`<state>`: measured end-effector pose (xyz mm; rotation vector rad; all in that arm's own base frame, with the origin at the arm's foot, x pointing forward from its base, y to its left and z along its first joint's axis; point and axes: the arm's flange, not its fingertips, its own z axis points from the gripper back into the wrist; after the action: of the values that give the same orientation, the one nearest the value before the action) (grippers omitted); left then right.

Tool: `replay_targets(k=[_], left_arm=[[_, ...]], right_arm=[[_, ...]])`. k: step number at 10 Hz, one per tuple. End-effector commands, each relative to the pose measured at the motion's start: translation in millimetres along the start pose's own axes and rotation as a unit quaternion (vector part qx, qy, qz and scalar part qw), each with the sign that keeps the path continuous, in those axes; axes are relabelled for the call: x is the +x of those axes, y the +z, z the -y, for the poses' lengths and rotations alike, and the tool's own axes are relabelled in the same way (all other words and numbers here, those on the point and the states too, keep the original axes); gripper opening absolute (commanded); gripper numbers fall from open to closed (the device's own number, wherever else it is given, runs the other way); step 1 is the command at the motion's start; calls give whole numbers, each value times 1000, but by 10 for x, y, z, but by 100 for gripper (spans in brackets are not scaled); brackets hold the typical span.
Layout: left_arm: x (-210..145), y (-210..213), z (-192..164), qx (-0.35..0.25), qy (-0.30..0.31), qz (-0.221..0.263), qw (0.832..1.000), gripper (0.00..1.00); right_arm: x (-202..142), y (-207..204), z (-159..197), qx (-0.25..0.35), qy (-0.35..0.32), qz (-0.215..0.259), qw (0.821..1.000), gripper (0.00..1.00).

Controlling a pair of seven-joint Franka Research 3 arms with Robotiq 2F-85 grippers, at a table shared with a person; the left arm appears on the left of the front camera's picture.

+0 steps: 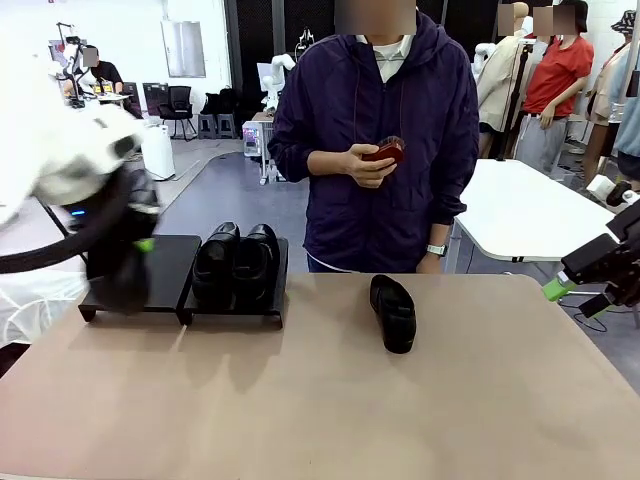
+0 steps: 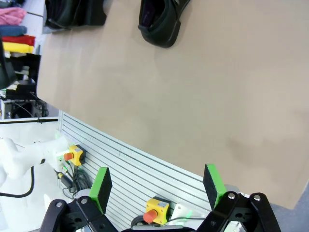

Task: Organize the shoes by placing them on the stand.
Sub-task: Place the Shoe from the middle of the table onto the Shoes Stand.

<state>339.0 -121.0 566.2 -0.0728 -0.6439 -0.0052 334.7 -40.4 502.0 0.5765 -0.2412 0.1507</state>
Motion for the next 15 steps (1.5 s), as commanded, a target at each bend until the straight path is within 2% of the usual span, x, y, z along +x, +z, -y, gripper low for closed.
replay_targets(k=[1, 2, 4, 5, 6, 8, 9, 10, 11, 12, 13, 15], left_arm=[[-8, -201, -631, -5, -78, -17, 997, 0], [-52, -286, -928, -9, -91, -35, 995, 0], [-134, -288, -1264, -15, -59, -30, 998, 0], [-109, -213, -1319, -25, 5, -17, 1000, 0], [-28, -369, -1257, -6, -69, -47, 996, 0], [-28, -369, -1257, -6, -69, -47, 996, 0], [-38, -357, -1313, -10, -50, -48, 998, 0], [122, -430, -1405, 16, -26, -46, 998, 0], [423, -625, -1660, 15, -5, -63, 998, 0], [703, -854, -1848, 18, -16, -68, 997, 0], [968, -1098, -1963, -16, -47, -75, 996, 0], [1257, -1447, -2058, -20, -45, -84, 995, 0]], right_arm=[[22, 13, -16, 7, -6, 7, 1000, 100], [22, 13, -16, 7, -6, 7, 1000, 100], [22, 13, -16, 7, -6, 7, 1000, 100], [22, 13, -16, 7, -6, 7, 1000, 100], [22, 13, -16, 7, -6, 7, 1000, 100], [22, 13, -16, 7, -6, 7, 1000, 100], [22, 13, -16, 7, -6, 7, 1000, 100], [22, 13, -16, 7, -6, 7, 1000, 100], [22, 13, -16, 7, -6, 7, 1000, 100], [22, 13, -16, 7, -6, 7, 1000, 100], [22, 13, -16, 7, -6, 7, 1000, 100], [22, 13, -16, 7, -6, 7, 1000, 100]])
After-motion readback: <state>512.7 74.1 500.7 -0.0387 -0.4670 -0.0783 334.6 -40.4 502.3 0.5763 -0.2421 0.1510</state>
